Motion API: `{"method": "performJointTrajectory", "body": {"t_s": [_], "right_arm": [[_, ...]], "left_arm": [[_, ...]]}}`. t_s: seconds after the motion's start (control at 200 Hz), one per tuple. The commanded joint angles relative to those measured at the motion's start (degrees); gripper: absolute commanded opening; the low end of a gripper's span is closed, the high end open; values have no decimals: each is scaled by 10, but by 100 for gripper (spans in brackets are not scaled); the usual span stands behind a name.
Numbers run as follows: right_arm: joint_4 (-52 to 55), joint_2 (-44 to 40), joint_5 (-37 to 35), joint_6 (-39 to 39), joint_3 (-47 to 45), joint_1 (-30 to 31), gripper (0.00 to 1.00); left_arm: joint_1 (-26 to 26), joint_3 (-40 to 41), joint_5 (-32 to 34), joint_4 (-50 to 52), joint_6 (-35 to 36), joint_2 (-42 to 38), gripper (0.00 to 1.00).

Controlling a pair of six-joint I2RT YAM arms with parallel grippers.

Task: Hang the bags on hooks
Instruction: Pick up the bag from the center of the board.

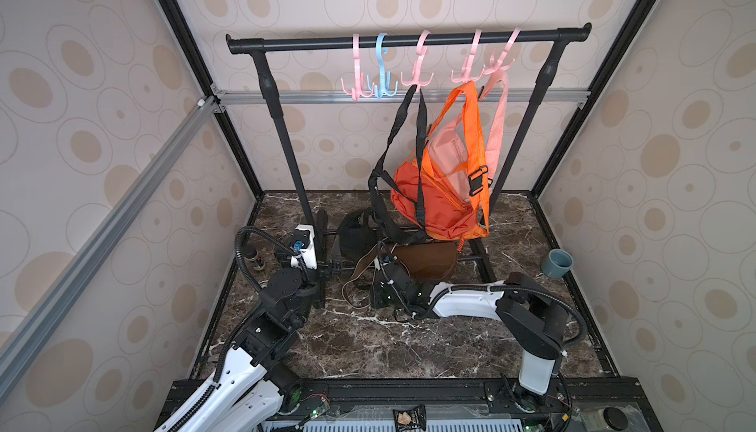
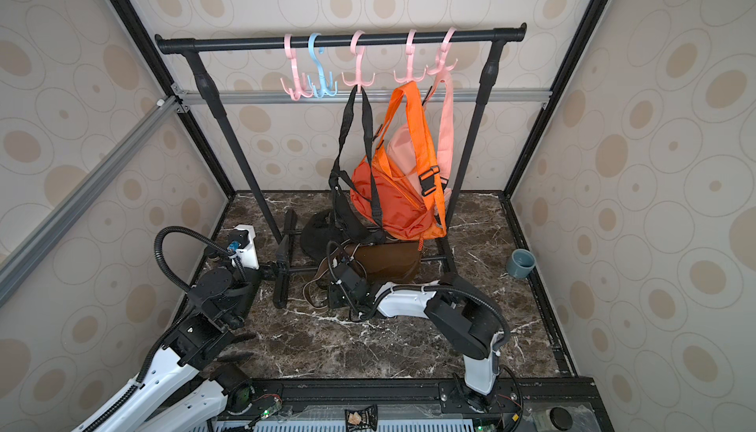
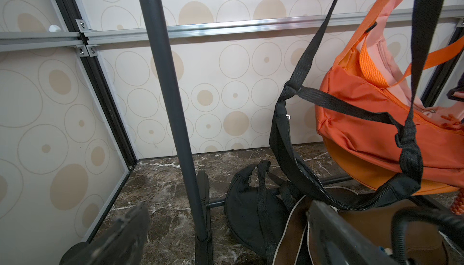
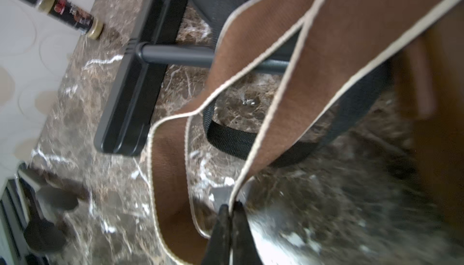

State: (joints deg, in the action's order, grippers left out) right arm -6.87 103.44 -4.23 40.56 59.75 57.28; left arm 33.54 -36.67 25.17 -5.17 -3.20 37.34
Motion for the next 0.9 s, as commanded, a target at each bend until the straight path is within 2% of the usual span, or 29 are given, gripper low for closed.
{"method": "performJointTrajectory", "body": {"t_s": [0.0, 0.165, 0.27, 0.535, 0.685, 0.775, 0.895], "right_arm": [[25, -103, 4, -18, -2, 12, 0], [91, -228, -30, -73, 16, 44, 0], [123, -291, -43, -101, 35, 54, 0], [187, -360, -18, -157, 131, 56, 0], [195, -378, -7, -170, 171, 57, 0], [204, -385, 5, -175, 197, 57, 0], [218, -394, 27, -177, 235, 58, 0]], "left_arm": [[3, -1, -6, -12, 4, 0, 100], [2, -3, -14, -12, 4, -4, 100], [2, 2, -47, -20, 10, -18, 100], [10, 22, -287, -63, 44, -74, 100], [19, 19, -417, -65, 53, -58, 100], [26, 14, -473, -63, 54, -38, 100], [34, 8, -503, -68, 57, -20, 100]]}}
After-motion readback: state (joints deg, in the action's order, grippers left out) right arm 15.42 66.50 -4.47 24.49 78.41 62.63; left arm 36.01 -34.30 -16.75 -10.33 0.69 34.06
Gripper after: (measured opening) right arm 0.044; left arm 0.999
